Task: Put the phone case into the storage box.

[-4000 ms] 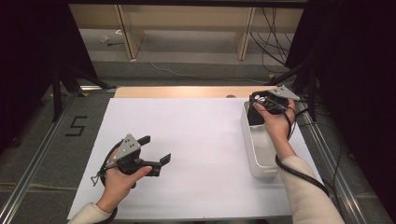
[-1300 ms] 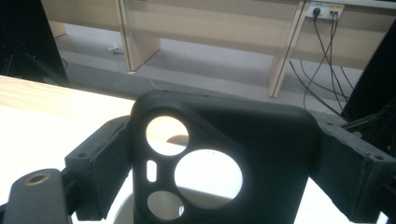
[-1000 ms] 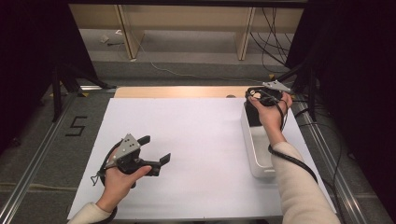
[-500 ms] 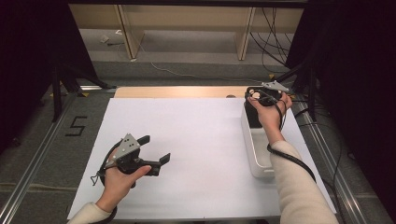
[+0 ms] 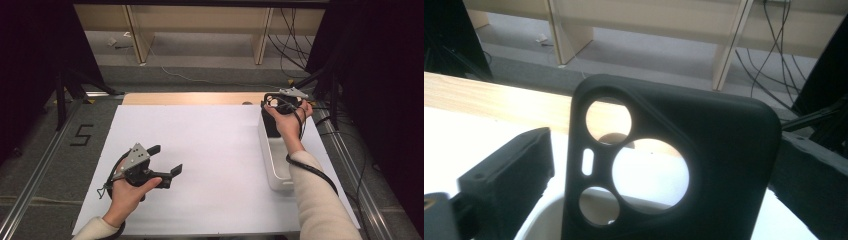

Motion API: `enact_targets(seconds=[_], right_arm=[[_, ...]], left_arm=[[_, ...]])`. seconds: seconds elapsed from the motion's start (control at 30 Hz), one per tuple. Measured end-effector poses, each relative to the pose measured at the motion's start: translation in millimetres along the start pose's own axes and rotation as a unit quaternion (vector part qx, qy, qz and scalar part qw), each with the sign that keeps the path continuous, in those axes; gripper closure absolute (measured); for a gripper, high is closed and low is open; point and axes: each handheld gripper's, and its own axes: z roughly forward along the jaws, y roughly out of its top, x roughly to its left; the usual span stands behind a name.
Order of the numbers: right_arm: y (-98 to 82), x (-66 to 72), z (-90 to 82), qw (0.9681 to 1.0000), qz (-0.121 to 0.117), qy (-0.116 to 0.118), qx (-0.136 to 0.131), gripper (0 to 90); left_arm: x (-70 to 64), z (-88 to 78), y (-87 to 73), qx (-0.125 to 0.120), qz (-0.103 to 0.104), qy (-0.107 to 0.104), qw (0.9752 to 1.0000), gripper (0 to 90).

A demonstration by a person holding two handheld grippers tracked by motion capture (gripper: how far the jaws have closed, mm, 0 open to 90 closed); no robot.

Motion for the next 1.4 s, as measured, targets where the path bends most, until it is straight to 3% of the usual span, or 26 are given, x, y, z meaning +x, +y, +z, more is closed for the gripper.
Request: enact_targets(seconds=[0.43, 1.4], right_arm=[[4.0, 0.1, -6.2, 0.9999, 0.004, 0.0, -0.009, 0.5], [4.0, 1.2, -47.3, 0.9991, 0.015, 0.013, -0.037, 5.7]], left_arm=[[-0.3, 0.0, 0.3, -0.001, 0.001, 0.0, 1.0, 0.0], [-0.1, 1.2, -0.6, 0.003, 0.001, 0.004, 1.0, 0.0]])
